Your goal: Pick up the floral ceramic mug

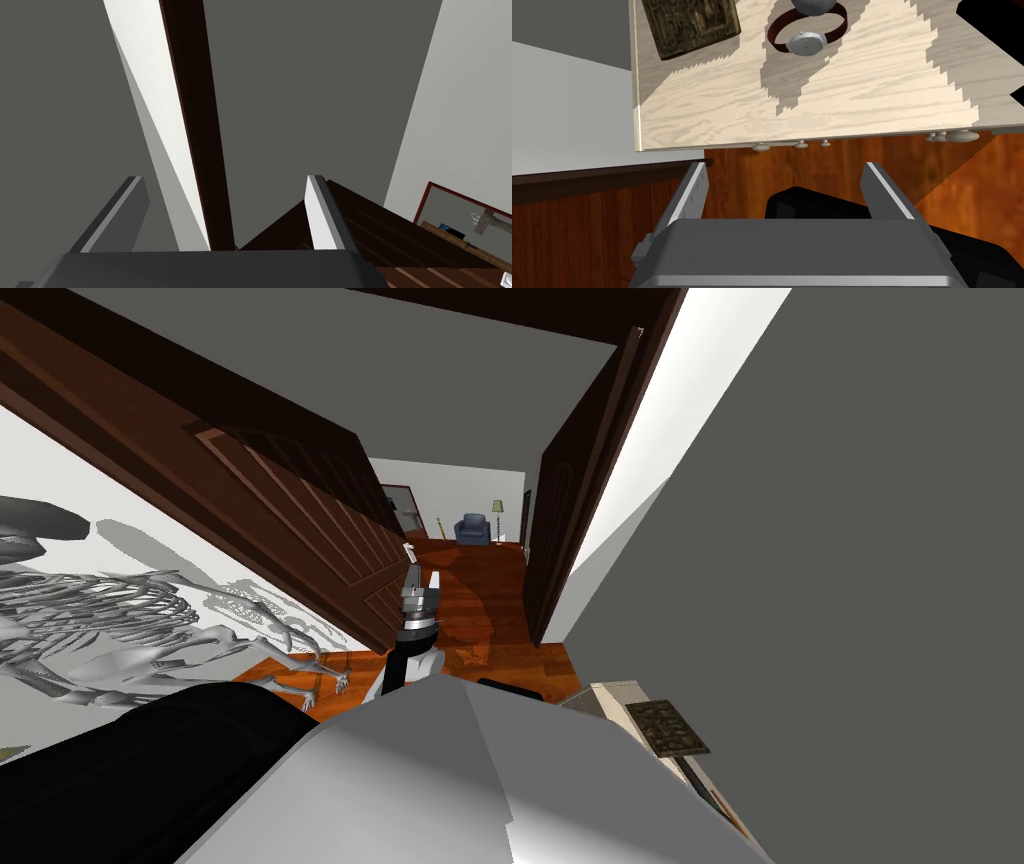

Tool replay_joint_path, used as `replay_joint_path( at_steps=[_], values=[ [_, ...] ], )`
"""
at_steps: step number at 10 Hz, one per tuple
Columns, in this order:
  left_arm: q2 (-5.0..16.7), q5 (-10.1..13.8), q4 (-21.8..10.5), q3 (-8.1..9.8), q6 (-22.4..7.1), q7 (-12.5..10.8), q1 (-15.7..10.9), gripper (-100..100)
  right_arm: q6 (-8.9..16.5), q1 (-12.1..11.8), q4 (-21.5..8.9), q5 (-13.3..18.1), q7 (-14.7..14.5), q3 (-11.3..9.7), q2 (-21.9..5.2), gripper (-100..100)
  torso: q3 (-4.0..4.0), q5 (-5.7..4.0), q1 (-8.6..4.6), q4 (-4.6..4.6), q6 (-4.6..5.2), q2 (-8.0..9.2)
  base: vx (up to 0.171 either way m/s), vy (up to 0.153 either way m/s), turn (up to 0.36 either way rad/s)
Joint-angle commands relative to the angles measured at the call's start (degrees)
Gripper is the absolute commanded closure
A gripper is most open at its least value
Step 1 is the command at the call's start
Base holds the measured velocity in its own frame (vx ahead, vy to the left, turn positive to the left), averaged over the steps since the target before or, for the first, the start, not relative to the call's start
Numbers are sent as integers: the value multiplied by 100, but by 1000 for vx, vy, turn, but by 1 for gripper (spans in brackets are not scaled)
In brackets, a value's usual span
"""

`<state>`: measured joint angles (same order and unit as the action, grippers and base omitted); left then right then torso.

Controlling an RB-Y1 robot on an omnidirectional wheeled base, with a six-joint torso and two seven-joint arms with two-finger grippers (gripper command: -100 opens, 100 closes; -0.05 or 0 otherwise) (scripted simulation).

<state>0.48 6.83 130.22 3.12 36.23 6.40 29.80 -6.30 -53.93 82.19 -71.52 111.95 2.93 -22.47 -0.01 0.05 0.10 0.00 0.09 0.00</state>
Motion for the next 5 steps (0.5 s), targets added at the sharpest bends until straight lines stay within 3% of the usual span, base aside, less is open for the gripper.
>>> replay_joint_path(
  at_steps=[1, 5],
  values=[
    [0, 0, 0, 0, 0, 0, 0, 0, -7, -61, 5, -29, 231, -25, -56, -100, 0, 0, 0, 0, 0, 0, 14, 2, -12],
    [0, 0, 0, 0, 0, 0, 0, 0, 252, -250, -323, -322, 909, 13, -214, -100, -1, 0, -3, 0, -2, -2, 32, 8, 140]
  ],
)
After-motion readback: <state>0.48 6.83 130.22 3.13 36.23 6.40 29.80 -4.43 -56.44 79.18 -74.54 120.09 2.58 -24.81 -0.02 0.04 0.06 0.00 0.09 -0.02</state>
